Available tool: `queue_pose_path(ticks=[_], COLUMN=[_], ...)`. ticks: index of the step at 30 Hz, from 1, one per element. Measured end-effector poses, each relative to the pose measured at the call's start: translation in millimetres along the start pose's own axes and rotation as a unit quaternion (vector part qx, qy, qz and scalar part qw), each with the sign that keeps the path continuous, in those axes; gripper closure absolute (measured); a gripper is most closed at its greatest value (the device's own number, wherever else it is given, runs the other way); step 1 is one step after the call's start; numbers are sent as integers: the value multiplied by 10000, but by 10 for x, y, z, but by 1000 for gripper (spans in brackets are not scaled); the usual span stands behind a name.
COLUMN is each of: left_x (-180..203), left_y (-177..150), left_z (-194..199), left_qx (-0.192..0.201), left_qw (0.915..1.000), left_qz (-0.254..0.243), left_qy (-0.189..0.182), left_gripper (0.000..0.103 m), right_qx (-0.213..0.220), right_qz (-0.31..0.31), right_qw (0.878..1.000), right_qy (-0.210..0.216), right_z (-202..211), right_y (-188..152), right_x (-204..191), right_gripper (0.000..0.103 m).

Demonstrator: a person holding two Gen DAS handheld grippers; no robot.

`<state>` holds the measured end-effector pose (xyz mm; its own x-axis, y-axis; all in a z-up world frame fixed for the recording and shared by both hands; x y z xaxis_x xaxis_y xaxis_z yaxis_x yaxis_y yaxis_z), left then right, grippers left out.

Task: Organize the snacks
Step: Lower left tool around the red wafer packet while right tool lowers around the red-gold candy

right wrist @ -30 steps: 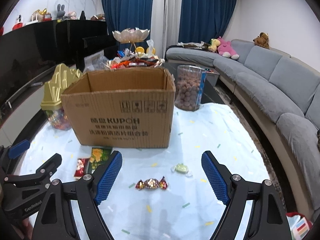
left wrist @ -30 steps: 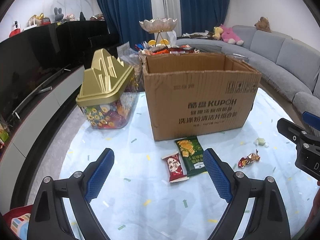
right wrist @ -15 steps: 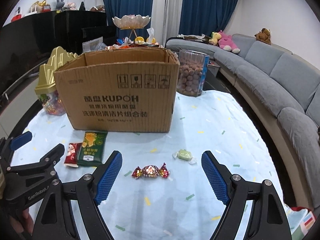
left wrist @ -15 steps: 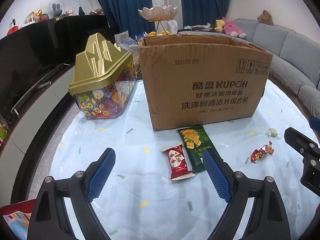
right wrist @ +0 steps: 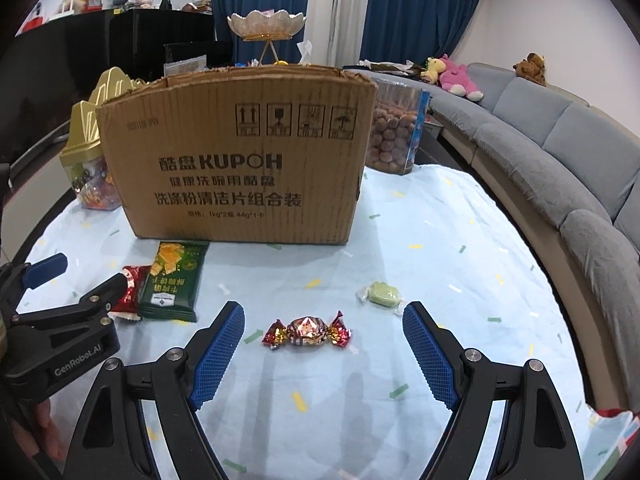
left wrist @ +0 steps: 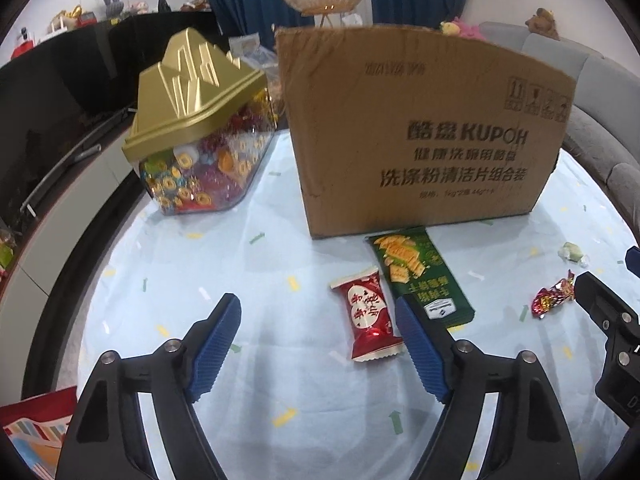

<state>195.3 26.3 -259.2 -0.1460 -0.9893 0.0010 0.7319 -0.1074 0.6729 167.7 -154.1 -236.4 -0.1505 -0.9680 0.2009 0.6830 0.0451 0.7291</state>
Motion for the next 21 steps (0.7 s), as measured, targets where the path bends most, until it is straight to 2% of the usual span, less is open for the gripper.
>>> queue_pose_path(ticks=[18,21], left_x=[-17,5], left_y=[-1,-3], left_z=[-217,-226], left_qx=[-110,-102], left_qw=[9999,9999], left_qz=[89,84], left_qy=[-30,-37], left_gripper=[29,33], right_qx=[-259,-229], right_qz=[-164,-131], right_qw=[9992,9993], right_qy=[255,256], right_z=[-369,-373], right_y=[-72,-56], right_x=[-45,-52], right_gripper=[21,21])
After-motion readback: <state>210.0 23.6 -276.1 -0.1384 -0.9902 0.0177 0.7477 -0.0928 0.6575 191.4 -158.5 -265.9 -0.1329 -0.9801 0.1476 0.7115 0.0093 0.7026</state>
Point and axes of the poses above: each gripper's, at about its wrist camera, not at the fingertips, and z roughly against the way its jaws point, x to its right, y to its top, the point moved 4 cm from there along -z, roughly the way its jaws point, and after that the axes turned 8 degrees about -y, right-handed, at the moved point
